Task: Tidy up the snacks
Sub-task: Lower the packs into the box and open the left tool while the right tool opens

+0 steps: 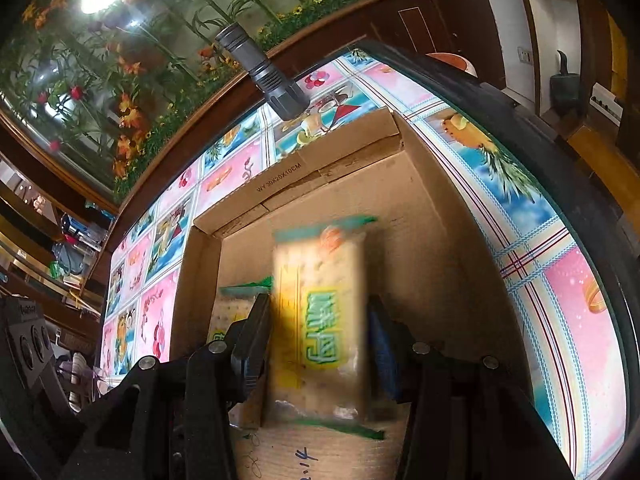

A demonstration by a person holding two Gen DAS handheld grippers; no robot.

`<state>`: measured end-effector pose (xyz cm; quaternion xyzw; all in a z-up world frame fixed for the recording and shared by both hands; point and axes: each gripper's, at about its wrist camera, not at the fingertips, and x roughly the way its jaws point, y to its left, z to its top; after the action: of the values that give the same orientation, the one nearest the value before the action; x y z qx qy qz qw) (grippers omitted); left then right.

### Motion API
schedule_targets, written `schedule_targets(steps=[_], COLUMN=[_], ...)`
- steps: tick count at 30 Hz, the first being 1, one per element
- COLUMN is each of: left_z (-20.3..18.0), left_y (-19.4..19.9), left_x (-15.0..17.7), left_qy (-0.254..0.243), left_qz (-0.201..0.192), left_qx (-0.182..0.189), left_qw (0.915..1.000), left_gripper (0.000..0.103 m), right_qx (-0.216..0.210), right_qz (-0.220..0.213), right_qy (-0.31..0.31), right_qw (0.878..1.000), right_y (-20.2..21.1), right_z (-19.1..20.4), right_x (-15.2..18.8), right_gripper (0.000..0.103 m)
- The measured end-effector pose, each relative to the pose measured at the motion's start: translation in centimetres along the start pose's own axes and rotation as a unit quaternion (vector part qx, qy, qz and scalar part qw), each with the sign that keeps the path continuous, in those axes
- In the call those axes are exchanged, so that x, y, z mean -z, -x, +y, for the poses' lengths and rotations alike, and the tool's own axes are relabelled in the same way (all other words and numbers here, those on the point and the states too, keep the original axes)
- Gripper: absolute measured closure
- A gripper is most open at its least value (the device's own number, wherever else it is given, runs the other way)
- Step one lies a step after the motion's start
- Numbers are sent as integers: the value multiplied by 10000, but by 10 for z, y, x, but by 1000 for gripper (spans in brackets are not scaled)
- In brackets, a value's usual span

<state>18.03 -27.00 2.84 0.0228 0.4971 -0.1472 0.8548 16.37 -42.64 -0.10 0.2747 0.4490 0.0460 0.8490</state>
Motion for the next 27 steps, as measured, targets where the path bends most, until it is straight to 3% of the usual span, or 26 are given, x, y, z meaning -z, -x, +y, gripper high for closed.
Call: schedule_targets(steps=[14, 18, 27], left_z=[0, 2, -3], left_y=[-1, 2, 14], left_x=[0, 1, 4], left_qy=[-21, 38, -58], left_qz=[33, -46, -303], left_qx=[-35, 24, -15], left_qw=[10000, 10000, 9995], left_gripper=[57, 41, 25], right_qx=[149, 167, 274], right_qz=[-38, -103, -417], right_qy=[125, 139, 376], right_qw=[9998, 9997, 9980], right_y=[2, 5, 24], right_z=[4, 5, 18], right_x=[0, -1, -2], right_gripper=[50, 46, 36])
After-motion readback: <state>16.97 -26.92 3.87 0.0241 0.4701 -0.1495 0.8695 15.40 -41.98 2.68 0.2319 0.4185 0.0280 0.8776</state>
